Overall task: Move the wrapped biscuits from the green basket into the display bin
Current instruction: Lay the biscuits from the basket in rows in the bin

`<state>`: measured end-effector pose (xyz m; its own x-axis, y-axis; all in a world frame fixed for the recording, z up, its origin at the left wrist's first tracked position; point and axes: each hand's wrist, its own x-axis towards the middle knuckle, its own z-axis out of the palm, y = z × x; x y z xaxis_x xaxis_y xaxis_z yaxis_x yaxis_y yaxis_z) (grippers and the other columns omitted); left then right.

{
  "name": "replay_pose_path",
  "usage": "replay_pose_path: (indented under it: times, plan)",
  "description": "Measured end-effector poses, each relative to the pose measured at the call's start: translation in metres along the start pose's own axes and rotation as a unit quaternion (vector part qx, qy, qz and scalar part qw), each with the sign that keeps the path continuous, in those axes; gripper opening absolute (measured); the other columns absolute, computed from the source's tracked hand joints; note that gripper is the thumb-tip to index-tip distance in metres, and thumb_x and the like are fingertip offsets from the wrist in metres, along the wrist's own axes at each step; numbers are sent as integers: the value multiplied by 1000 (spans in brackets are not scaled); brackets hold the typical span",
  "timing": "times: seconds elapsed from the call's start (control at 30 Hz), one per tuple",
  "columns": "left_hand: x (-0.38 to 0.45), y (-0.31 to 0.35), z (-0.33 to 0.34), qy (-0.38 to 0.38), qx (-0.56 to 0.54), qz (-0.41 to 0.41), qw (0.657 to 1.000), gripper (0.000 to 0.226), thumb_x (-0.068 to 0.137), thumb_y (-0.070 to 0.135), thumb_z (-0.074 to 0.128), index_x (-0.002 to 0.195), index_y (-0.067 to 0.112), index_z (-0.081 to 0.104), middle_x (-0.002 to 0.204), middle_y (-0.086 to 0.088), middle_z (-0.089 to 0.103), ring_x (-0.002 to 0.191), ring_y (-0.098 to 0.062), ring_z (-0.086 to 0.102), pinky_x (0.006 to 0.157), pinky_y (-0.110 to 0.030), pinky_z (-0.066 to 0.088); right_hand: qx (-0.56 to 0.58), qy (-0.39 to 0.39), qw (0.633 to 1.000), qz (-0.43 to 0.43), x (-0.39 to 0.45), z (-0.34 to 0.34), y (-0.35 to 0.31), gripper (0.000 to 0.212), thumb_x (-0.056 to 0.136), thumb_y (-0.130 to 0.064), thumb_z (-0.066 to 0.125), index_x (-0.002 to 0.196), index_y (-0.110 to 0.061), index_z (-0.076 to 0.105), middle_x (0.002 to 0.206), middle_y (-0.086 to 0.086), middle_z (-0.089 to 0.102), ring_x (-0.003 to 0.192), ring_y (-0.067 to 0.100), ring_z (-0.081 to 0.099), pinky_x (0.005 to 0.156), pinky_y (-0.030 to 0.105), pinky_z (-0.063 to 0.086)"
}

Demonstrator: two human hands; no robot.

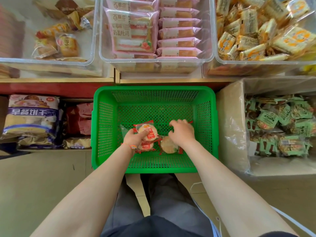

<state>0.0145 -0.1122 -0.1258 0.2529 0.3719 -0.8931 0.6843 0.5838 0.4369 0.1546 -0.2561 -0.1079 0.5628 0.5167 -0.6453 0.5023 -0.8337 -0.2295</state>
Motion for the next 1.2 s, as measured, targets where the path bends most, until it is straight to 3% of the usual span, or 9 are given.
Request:
replay_pose_path:
  times: [0.07, 0.23, 0.4, 0.53, 0.73, 0.9, 1.0, 1.1, 1.2]
  plan:
    - [-2, -2, -1, -9, -12, -1, 1000, 35, 82, 23, 77, 109, 10, 59, 104, -12, 72, 87, -29, 72, 76, -47, 60, 2, 76, 994, 79, -2, -4, 4, 49, 94, -26, 51, 141, -19, 40, 144, 15, 37, 131, 35, 33, 102, 48, 37]
    - [-7, -4, -8, -48, -71, -18, 996, 36, 85, 18, 75, 116, 7, 59, 105, -14, 72, 86, -30, 73, 66, -45, 60, 128, -63, 965, 218, 1, 0, 1, 65, 93, -26, 51, 150, -16, 21, 154, 22, 17, 133, 42, 31, 102, 48, 39]
    - [-26, 11, -24, -115, -98, 24, 988, 35, 89, 17, 68, 121, 5, 61, 107, -18, 72, 90, -32, 71, 81, -50, 58, 261, -78, 957, 101, -10, -12, -39, 50, 95, -31, 48, 142, -14, 46, 140, 9, 51, 121, 31, 53, 93, 35, 48]
    - [-52, 42, -54, -145, -85, 83, 982, 26, 89, 12, 67, 114, 7, 61, 104, -15, 72, 79, -23, 73, 61, -33, 59, 401, -24, 912, 86, -14, -36, -85, 41, 100, -43, 40, 118, -14, 62, 113, 5, 67, 105, 28, 63, 88, 36, 49]
    - [-86, 89, -129, -80, 11, 200, 976, 43, 82, 41, 74, 110, 8, 65, 103, -12, 74, 90, -26, 72, 79, -40, 59, 525, -33, 850, -13, -31, -68, -164, 32, 85, -42, 72, 104, -16, 67, 103, 1, 74, 98, 20, 69, 89, 33, 54]
    - [-102, 124, -231, -93, -105, 215, 967, 27, 88, 5, 67, 113, 3, 56, 100, -17, 68, 70, -19, 69, 52, -29, 56, 661, -15, 750, -19, -34, -95, -253, 30, 92, -29, 65, 118, -15, 63, 104, 4, 73, 88, 20, 69, 72, 30, 53]
    - [-111, 146, -311, -101, -107, 230, 962, 17, 85, 7, 70, 91, 17, 57, 78, 0, 68, 60, -11, 64, 51, -27, 53, 711, -41, 700, -53, -37, -104, -327, 31, 94, -25, 61, 121, -12, 64, 101, 6, 74, 83, 18, 70, 63, 26, 56]
    - [-117, 173, -399, -96, -91, 249, 959, 23, 83, 12, 73, 74, 20, 53, 61, 7, 63, 55, -8, 57, 58, -29, 50, 723, -45, 684, -83, -43, -111, -417, 24, 92, -23, 61, 115, -16, 66, 90, 4, 71, 76, 16, 62, 64, 26, 49]
    - [-116, 204, -484, -84, -75, 273, 955, 25, 81, 14, 76, 76, 20, 52, 69, 1, 60, 58, -11, 56, 45, -22, 45, 731, -50, 671, -112, -44, -108, -499, 28, 92, -19, 64, 120, -16, 63, 89, 2, 70, 79, 16, 64, 67, 28, 53]
